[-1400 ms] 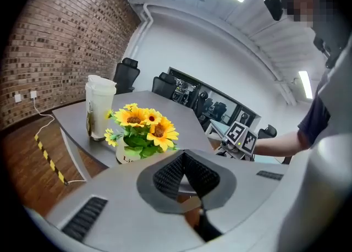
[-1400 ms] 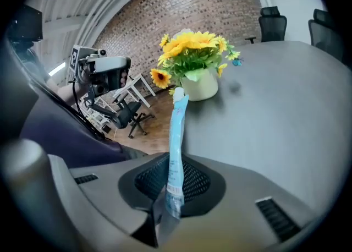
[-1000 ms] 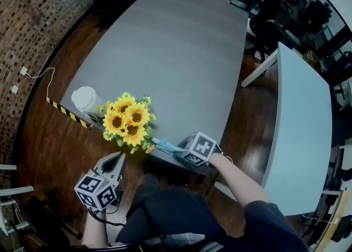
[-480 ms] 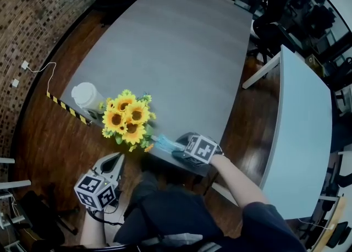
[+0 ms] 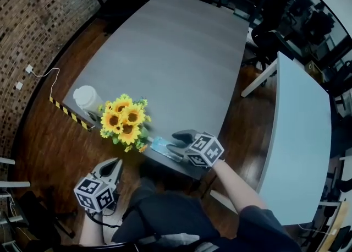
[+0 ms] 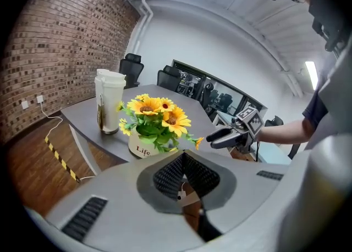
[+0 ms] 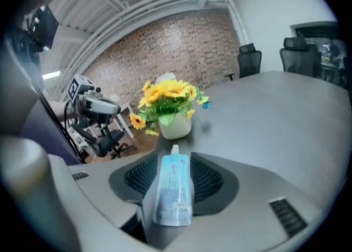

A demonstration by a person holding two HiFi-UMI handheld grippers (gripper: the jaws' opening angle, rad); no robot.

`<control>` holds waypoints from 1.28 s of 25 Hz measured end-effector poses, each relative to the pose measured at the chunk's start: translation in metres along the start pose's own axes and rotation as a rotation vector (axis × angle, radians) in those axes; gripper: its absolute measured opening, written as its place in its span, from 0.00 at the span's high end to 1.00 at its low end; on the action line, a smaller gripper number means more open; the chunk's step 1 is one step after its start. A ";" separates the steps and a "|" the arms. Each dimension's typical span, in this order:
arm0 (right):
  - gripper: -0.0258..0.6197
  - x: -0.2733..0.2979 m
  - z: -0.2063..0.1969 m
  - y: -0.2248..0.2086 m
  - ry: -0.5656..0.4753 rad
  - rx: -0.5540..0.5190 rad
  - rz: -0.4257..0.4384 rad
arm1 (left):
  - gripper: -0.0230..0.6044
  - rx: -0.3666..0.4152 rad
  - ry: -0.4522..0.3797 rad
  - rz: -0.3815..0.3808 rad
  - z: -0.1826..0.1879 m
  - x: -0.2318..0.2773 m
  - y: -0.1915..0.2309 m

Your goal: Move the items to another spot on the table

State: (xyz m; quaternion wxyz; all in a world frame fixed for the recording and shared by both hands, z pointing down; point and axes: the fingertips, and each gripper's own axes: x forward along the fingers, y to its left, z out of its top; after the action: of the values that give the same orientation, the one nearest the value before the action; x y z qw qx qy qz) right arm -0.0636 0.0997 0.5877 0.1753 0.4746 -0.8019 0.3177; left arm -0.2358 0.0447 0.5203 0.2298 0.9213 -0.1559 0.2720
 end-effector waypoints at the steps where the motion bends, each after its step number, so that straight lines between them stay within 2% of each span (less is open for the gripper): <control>1: 0.66 -0.006 0.008 0.002 -0.033 0.013 0.003 | 0.97 -0.002 -0.004 -0.002 0.001 0.001 -0.002; 4: 0.66 -0.022 0.024 0.009 -0.098 0.017 0.008 | 0.97 0.007 -0.021 0.002 0.007 0.002 -0.010; 10: 0.67 -0.044 0.057 0.029 -0.221 -0.006 0.053 | 0.97 0.097 -0.072 0.016 0.028 0.000 -0.028; 13: 0.77 -0.065 0.091 0.051 -0.343 0.002 0.109 | 0.97 0.060 -0.143 0.010 0.046 -0.008 -0.037; 15: 0.99 -0.078 0.112 0.068 -0.414 0.005 0.160 | 0.97 0.004 -0.192 -0.008 0.059 -0.014 -0.041; 18: 0.99 -0.089 0.128 0.096 -0.466 0.005 0.259 | 0.97 -0.022 -0.243 -0.011 0.073 -0.025 -0.046; 23: 0.99 -0.093 0.146 0.143 -0.518 0.024 0.417 | 0.97 0.016 -0.308 0.006 0.088 -0.056 -0.054; 29: 0.99 -0.107 0.167 0.173 -0.581 0.077 0.608 | 0.97 0.025 -0.346 0.068 0.097 -0.085 -0.059; 32: 0.99 -0.104 0.174 0.188 -0.583 0.077 0.654 | 0.97 0.014 -0.378 0.101 0.098 -0.102 -0.050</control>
State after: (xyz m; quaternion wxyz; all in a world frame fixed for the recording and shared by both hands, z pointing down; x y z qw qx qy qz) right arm -0.1738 0.1149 0.3344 -0.1858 0.2720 -0.9135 0.2390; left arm -0.2546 0.0535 0.3718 0.1759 0.9486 -0.2406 0.1064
